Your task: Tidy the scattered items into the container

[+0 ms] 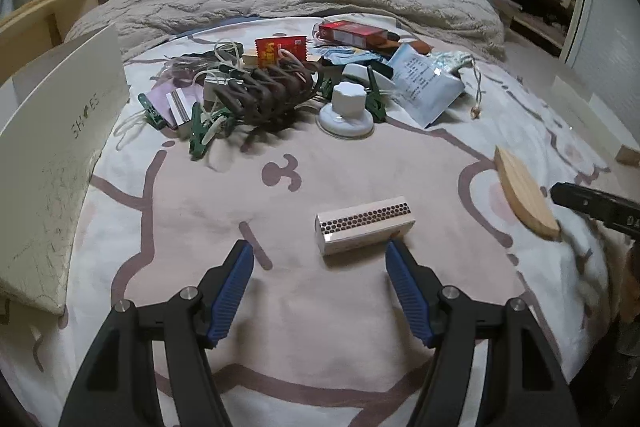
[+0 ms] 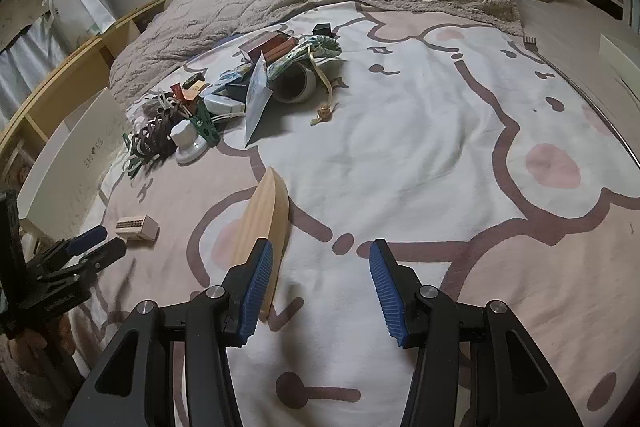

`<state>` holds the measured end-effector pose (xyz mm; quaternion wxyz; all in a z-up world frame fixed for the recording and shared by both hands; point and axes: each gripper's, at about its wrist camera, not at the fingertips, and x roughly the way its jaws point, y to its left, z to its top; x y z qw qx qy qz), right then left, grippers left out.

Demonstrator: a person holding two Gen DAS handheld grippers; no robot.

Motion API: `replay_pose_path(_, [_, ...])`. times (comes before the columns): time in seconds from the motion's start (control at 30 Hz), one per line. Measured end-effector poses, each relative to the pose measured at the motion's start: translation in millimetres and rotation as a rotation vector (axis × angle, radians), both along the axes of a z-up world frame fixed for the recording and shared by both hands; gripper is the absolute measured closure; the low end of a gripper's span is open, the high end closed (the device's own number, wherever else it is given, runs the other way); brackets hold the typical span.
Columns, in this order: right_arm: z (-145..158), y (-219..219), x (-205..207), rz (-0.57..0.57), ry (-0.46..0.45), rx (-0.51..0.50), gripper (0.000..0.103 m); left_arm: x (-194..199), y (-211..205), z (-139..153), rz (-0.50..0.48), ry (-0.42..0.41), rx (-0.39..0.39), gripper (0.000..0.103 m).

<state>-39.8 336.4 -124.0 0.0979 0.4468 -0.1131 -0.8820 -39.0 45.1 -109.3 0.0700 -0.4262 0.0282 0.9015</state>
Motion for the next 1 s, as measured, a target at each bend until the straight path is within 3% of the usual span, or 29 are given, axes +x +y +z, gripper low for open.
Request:
replay_pose_path(0.27, [-4.9, 5.7, -1.3, -0.025, -0.026, 0.028, 0.052, -14.4, -4.8, 0.4, 0.065, 0.007, -0.007, 0.034])
replay_pose_path(0.33, [-4.7, 8.4, -1.6, -0.035, -0.027, 0.031, 0.052, -14.9, -6.4, -0.1, 0.076, 0.001, 0.008, 0.029])
replay_pose_path(0.43, [-3.8, 12.5, -1.4, -0.049, -0.027, 0.030, 0.052, -11.4, -3.2, 0.5, 0.052, -0.009, 0.064, 0.024])
replay_pose_path(0.53, [-1.0, 14.9, 0.0, -0.047, -0.017, 0.001, 0.052, -11.8, 8.2, 2.4, 0.022, -0.004, 0.072, 0.023])
replay_pose_path(0.67, [3.0, 5.7, 2.8, 0.012, -0.004, -0.041, 0.052, -20.9, 22.0, 4.5, 0.014, 0.012, 0.091, 0.023])
replay_pose_path(1.0, [-2.2, -25.4, 9.3, 0.155, -0.013, -0.005, 0.052, -32.2, 22.9, -1.0, 0.049, 0.017, 0.073, 0.023])
